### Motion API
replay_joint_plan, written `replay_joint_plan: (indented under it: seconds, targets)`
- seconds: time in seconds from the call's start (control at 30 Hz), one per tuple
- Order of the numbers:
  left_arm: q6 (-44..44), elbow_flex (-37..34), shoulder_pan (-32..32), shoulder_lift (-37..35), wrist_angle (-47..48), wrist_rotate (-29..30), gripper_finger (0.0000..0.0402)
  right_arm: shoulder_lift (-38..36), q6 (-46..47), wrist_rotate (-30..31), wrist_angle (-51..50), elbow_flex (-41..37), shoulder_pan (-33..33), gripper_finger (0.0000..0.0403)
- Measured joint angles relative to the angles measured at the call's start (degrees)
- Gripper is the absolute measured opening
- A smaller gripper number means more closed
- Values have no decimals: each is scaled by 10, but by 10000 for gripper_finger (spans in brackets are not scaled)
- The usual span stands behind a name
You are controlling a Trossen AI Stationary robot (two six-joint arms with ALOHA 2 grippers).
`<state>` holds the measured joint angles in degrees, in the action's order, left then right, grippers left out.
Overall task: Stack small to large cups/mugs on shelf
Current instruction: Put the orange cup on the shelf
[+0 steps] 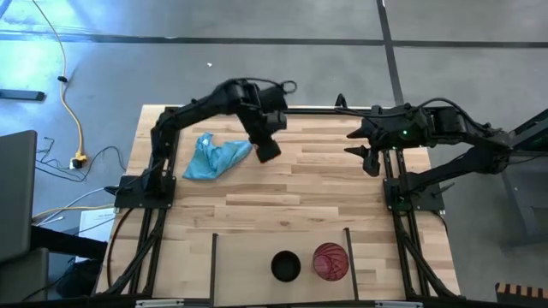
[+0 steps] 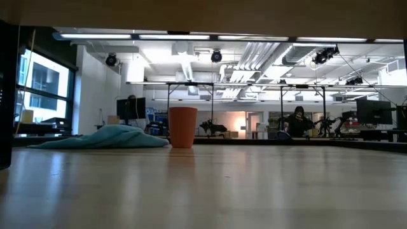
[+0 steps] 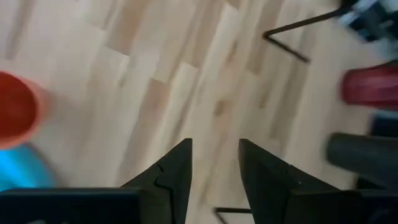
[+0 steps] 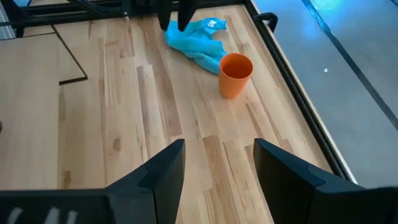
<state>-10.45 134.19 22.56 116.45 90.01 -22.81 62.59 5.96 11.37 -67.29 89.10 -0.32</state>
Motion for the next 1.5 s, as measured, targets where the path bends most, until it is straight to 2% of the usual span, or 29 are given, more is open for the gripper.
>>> replay_joint_plan:
  seconds: [0.17, 0.33, 0.5, 0.7, 0.8, 1.13, 1.5]
  targets:
    - [47, -31, -49, 5, -1, 80, 118, 0, 2, -10, 0, 0, 0, 184]
    - [97, -103, -92, 6, 0, 123, 118, 0, 11, -13, -7, 0, 0, 184]
    - [136, -180, -117, 6, -5, 141, 117, 0, 13, -15, -11, 0, 0, 184]
    - [138, -245, -121, 6, -18, 160, 117, 0, 14, -15, -11, 0, 0, 184]
    - [141, -254, -120, 6, -23, 189, 117, 0, 17, -15, -11, 0, 0, 184]
    - [175, -254, -121, 6, -52, 234, 117, 0, 22, -15, -11, 0, 0, 184]
    - [201, -254, -121, 6, -62, 225, 117, 0, 32, -15, -11, 0, 0, 184]
